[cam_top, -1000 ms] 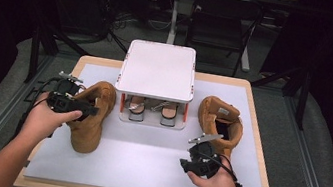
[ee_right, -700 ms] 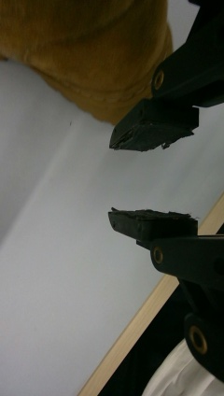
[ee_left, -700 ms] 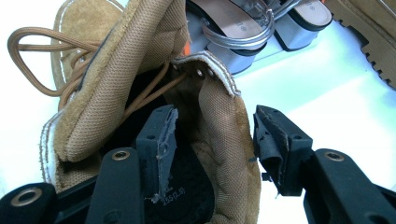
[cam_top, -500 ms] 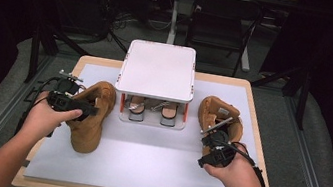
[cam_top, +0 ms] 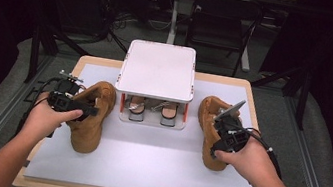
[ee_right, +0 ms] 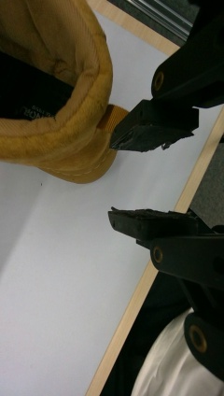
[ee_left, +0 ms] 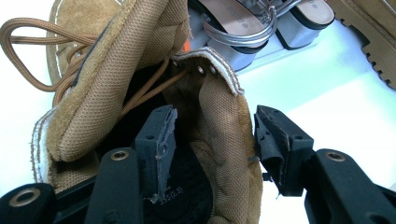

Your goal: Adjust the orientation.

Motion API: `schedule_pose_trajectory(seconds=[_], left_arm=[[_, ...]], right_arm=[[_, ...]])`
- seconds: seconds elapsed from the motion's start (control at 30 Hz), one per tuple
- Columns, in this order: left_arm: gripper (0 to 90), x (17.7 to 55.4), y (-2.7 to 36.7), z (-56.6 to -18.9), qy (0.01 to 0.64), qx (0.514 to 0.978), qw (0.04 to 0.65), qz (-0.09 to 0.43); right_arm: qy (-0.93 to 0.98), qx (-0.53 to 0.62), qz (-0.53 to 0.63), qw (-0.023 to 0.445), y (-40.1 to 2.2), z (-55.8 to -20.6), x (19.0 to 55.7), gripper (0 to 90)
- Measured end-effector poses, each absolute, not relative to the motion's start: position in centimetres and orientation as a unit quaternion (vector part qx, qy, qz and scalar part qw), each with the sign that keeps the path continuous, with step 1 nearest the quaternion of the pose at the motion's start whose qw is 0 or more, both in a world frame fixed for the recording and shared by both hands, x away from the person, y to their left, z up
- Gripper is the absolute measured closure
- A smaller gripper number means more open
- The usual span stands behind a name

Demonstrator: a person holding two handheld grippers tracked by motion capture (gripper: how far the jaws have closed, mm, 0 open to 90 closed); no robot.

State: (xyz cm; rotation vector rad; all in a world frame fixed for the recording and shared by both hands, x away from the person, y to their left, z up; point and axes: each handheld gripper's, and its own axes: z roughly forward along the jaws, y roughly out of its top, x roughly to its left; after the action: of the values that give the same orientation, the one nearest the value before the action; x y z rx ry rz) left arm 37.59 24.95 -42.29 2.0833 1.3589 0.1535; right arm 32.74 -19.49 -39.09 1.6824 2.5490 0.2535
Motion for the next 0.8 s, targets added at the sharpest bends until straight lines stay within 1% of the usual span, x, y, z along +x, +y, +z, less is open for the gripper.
schedule_pose_trajectory(seconds=[0.2, 0.5, 0.67, 0.8], left_arm=[[48.2, 37.6, 24.9, -42.3, 0.517, 0.793, 0.318, 0.059], [48.1, 37.6, 24.9, -42.3, 0.516, 0.794, 0.317, 0.060], [48.0, 37.6, 24.9, -42.4, 0.516, 0.794, 0.317, 0.059], [47.9, 37.6, 24.9, -42.4, 0.516, 0.795, 0.315, 0.058]], right_arm=[[0.822, 0.564, 0.076, 0.031, -20.0, -37.7, 34.2, 58.9], [0.812, 0.579, 0.069, 0.017, -20.3, -37.0, 36.0, 59.4], [0.807, 0.585, 0.078, 0.022, -20.1, -36.5, 36.9, 58.8], [0.803, 0.590, 0.078, 0.025, -19.8, -36.9, 37.8, 58.6]])
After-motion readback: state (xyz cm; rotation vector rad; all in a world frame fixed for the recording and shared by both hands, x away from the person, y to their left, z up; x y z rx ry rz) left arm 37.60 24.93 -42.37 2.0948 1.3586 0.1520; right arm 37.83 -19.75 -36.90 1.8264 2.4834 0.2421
